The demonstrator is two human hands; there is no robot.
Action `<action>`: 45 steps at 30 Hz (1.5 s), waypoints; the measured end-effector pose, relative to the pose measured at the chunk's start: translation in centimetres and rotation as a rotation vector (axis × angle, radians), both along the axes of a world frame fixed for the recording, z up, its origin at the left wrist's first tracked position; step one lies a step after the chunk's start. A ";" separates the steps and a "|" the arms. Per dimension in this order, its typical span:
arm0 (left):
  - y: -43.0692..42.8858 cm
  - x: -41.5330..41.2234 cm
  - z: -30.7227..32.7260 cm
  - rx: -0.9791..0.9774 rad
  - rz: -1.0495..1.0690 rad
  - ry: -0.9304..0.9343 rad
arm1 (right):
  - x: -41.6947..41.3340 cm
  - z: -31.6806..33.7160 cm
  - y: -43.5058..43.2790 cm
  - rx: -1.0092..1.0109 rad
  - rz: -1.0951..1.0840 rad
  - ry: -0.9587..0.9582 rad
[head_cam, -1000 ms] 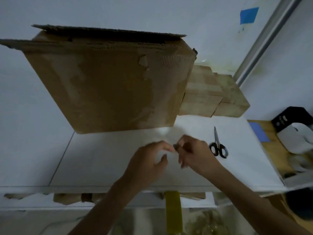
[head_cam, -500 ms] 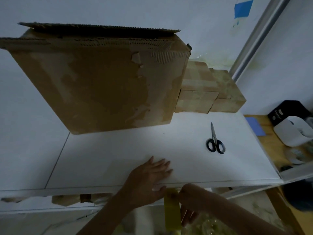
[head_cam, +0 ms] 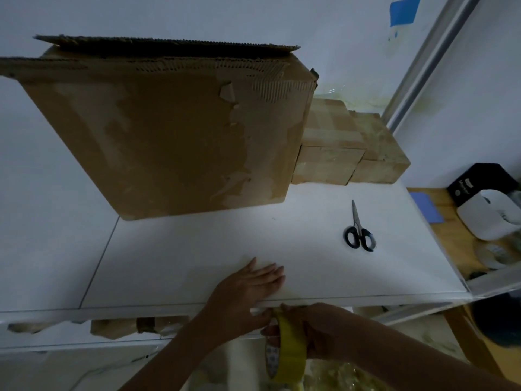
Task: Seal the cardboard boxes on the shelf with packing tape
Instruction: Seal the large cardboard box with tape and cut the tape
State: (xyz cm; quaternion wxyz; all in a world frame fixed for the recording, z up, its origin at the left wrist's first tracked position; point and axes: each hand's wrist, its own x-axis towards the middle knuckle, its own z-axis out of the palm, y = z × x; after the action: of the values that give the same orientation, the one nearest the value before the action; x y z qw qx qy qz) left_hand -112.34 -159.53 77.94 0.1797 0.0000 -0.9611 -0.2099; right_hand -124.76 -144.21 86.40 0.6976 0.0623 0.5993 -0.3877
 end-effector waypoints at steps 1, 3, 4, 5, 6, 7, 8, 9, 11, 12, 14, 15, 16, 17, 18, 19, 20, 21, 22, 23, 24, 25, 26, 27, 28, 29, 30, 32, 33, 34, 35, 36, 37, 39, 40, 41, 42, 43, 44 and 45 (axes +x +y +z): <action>0.0 0.0 -0.2 -0.015 0.002 0.010 | 0.0 0.0 -0.1 0.024 -0.008 0.016; -0.1 -0.1 -0.3 -0.046 0.003 0.030 | -0.1 0.1 -0.2 0.080 -0.021 0.034; -0.1 -0.2 -0.4 -0.058 0.003 0.043 | -0.1 0.3 -0.2 0.100 -0.031 0.028; -0.1 -0.2 -0.4 -0.069 0.008 0.059 | -0.2 0.5 -0.2 0.109 -0.038 0.021; 0.0 -0.3 -0.5 -0.082 0.014 0.075 | -0.3 0.7 -0.1 0.110 -0.038 0.018; 0.1 -0.3 -0.5 -0.095 0.021 0.088 | -0.3 0.9 0.0 0.112 -0.046 0.026; 0.2 -0.4 -0.5 -0.102 0.030 0.098 | -0.3 1.2 0.1 0.117 -0.055 0.040; 0.3 -0.5 -0.5 -0.102 0.042 0.105 | -0.3 1.4 0.1 0.131 -0.064 0.054; 0.3 -0.7 -0.4 -0.094 0.067 0.116 | -0.2 1.6 0.0 0.165 -0.085 0.084; 0.4 -0.7 -0.4 -0.092 0.078 0.121 | -0.2 1.7 -0.1 0.180 -0.094 0.094; 0.6 -0.8 -0.2 -0.093 0.094 0.152 | 0.0 2.1 -0.3 0.207 -0.081 0.128; 0.7 -0.9 -0.1 -0.097 0.107 0.180 | 0.0 2.4 -0.4 0.216 -0.079 0.145; 0.9 -1.1 0.0 -0.102 0.127 0.214 | -0.1 2.6 -0.5 0.211 -0.085 0.155; 1.0 -1.4 0.2 -0.106 0.154 0.248 | -0.2 2.9 -0.6 0.192 -0.095 0.165; 1.1 -1.6 0.5 -0.106 0.181 0.279 | -0.4 3.2 -0.6 0.169 -0.108 0.177; 1.1 -1.8 0.6 -0.114 0.199 0.306 | -0.6 3.4 -0.7 0.157 -0.114 0.190; 1.2 -2.0 0.6 -0.136 0.212 0.328 | -0.8 3.6 -0.8 0.150 -0.111 0.197; 1.2 -2.1 0.5 -0.167 0.220 0.347 | -0.9 3.8 -0.8 0.147 -0.101 0.203; 1.3 -2.2 0.4 -0.199 0.227 0.359 | -1.1 3.8 -0.8 0.143 -0.096 0.209; 1.3 -2.3 0.3 -0.225 0.233 0.366 | -1.2 3.9 -0.8 0.145 -0.098 0.216; 1.3 -2.4 0.3 -0.239 0.238 0.363 | -1.4 4.1 -0.8 0.147 -0.096 0.222; 1.3 -2.6 0.3 -0.252 0.239 0.358 | -1.6 4.2 -0.8 0.149 -0.091 0.229; 1.3 -2.6 0.2 -0.265 0.236 0.351 | -1.8 4.5 -0.7 0.146 -0.084 0.234; 1.4 -2.7 0.2 -0.267 0.235 0.346 | -1.9 4.9 -0.8 0.136 -0.079 0.240; 1.3 -2.8 0.4 -0.254 0.240 0.343 | -2.0 5.4 -0.8 0.108 -0.083 0.240; 1.2 -2.9 0.9 -0.237 0.256 0.342 | -2.2 6.1 -0.9 0.060 -0.083 0.248; 1.0 -3.2 1.5 -0.232 0.284 0.339 | -2.5 6.8 -1.2 0.000 -0.075 0.267; 0.3 -4.2 3.1 -0.260 0.348 0.368 | -3.1 8.6 -1.9 -0.103 -0.028 0.345; -0.2 -4.8 3.9 -0.249 0.373 0.389 | -3.4 9.5 -2.3 -0.136 -0.012 0.388; -0.8 -5.2 4.8 -0.205 0.401 0.394 | -3.6 10.1 -2.6 -0.157 -0.004 0.439; -1.6 -5.5 5.4 -0.178 0.427 0.392 | -3.8 10.6 -2.9 -0.170 0.015 0.504; -2.6 -5.6 6.1 -0.191 0.447 0.402 | -3.9 10.9 -3.2 -0.177 0.054 0.576; -3.5 -5.5 6.8 -0.228 0.453 0.433 | -3.8 11.3 -3.4 -0.182 0.100 0.642; -5.2 -4.8 8.2 -0.354 0.422 0.545 | -3.7 11.7 -3.7 -0.198 0.167 0.716; -5.9 -4.3 8.9 -0.431 0.387 0.600 | -3.5 12.0 -4.0 -0.208 0.180 0.710; -6.6 -3.9 10.0 -0.490 0.349 0.648 | -3.3 12.4 -4.4 -0.227 0.192 0.702; -7.3 -3.3 10.8 -0.529 0.326 0.689 | -3.0 12.7 -4.9 -0.255 0.213 0.709; -7.9 -2.9 11.8 -0.557 0.323 0.723 | -2.6 13.2 -5.4 -0.286 0.231 0.739; -8.5 -2.4 12.8 -0.591 0.334 0.753 | -2.2 13.8 -6.0 -0.315 0.230 0.782; -9.1 -2.1 13.9 -0.629 0.354 0.778 | -1.8 14.6 -6.7 -0.342 0.215 0.818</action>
State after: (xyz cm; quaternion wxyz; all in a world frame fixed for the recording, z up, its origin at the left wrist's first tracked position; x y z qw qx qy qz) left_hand -114.40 -168.67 91.80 0.5471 0.0306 -0.8251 0.1376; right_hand -126.57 -150.92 100.96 0.4401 -0.2749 0.7560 -0.3991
